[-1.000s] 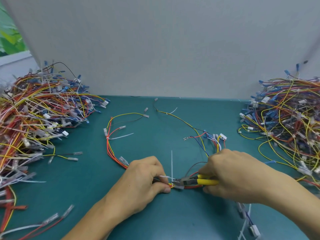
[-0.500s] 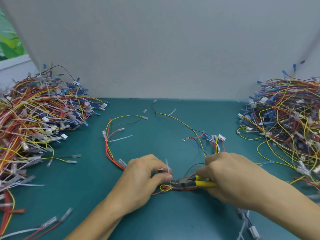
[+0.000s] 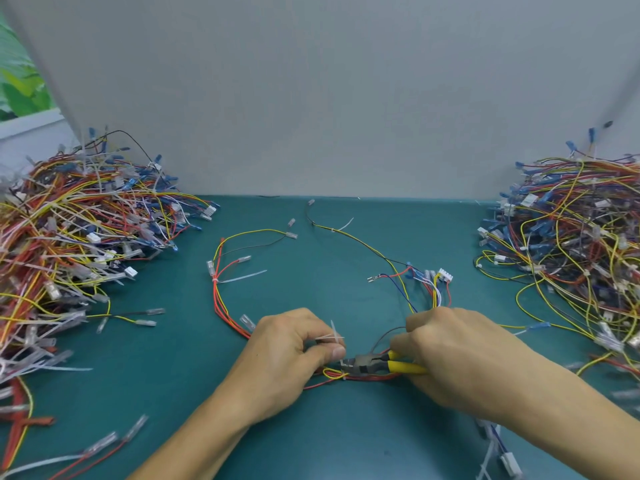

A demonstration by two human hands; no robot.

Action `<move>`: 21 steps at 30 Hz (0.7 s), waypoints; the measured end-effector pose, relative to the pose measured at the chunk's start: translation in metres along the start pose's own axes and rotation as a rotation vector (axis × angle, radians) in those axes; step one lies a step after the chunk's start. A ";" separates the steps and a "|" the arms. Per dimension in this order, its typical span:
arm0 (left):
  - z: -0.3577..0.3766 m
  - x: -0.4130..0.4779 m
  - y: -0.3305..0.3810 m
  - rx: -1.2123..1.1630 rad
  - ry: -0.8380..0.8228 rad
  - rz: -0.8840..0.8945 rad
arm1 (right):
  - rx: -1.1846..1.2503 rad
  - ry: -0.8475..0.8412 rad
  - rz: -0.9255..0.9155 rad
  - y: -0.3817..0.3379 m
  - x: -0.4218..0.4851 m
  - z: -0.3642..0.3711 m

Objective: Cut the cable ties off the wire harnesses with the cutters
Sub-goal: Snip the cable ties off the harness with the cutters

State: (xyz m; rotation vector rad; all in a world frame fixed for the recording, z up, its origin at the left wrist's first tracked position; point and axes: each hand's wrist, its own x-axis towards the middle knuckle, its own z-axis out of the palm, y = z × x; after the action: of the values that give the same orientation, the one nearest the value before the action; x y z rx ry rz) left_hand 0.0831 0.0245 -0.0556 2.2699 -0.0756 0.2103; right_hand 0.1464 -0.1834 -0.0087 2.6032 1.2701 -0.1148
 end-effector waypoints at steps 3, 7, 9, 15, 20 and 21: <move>0.000 0.000 0.002 -0.022 0.007 -0.025 | -0.018 -0.006 0.020 -0.001 -0.001 0.003; -0.003 -0.001 0.002 -0.090 0.021 -0.080 | -0.026 -0.006 0.058 -0.002 -0.001 0.004; -0.005 -0.001 0.003 -0.184 0.041 -0.126 | -0.016 0.006 0.071 -0.003 -0.002 0.003; -0.012 0.001 0.008 -0.628 0.090 -0.269 | -0.001 0.039 0.132 -0.003 -0.008 0.000; -0.034 0.004 0.008 -1.093 0.136 -0.339 | 0.322 0.224 0.156 -0.014 -0.009 -0.004; -0.040 0.003 0.006 -1.140 0.128 -0.333 | 0.411 0.234 0.142 -0.021 -0.006 -0.003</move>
State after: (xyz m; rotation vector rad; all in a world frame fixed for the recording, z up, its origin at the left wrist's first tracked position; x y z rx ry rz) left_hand 0.0804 0.0505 -0.0250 1.1049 0.2047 0.0887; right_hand 0.1259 -0.1750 -0.0084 3.1286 1.2369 -0.0509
